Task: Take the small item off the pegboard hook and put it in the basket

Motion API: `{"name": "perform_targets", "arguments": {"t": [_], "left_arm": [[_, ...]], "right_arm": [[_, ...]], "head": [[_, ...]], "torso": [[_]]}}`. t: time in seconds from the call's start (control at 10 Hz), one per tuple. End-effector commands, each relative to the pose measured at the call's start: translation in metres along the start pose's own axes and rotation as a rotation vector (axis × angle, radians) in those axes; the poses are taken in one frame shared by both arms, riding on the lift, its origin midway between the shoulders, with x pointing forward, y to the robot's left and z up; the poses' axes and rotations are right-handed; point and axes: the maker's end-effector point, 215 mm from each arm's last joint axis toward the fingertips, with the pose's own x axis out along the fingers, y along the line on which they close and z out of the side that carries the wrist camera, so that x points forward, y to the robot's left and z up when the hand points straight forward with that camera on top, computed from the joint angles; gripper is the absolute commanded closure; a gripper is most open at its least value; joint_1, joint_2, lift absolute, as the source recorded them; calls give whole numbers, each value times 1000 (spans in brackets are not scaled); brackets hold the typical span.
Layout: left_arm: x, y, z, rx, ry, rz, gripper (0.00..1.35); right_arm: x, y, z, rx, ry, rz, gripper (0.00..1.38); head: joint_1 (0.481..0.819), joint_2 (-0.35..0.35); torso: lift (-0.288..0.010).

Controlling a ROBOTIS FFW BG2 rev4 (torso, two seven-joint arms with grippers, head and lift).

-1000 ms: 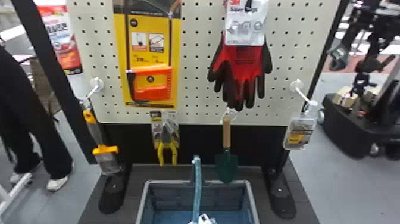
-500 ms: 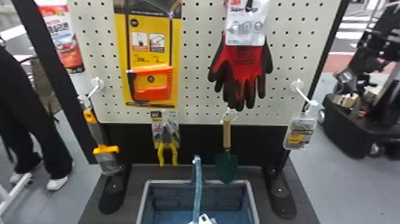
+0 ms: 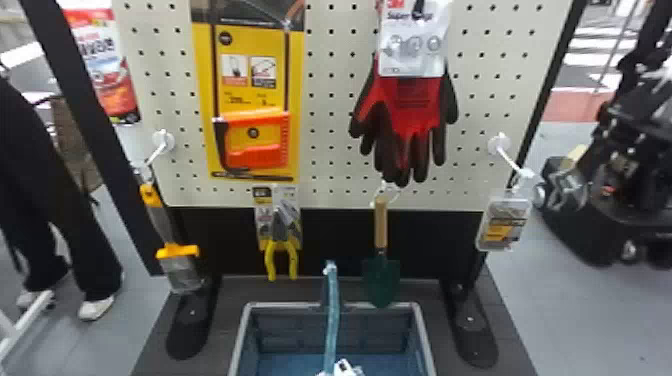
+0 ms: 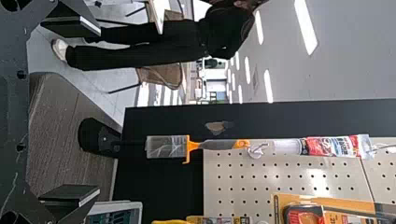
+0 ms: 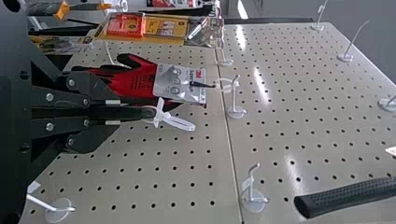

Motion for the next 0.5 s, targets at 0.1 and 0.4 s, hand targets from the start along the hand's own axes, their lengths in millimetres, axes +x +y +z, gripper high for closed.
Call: {"name": "perform_targets", "arguments": {"t": [0.1, 0.4], "left_arm": [[2, -4, 1, -8, -1, -3, 119], [4, -6, 1, -12, -5, -5, 119]], "right_arm": [[-9, -13, -40, 107, 4, -68, 1268], [-1, -17, -85, 210, 12, -77, 1268]], "head": [[549, 0], [549, 0]], "torso": [[-100], [-100]]}}
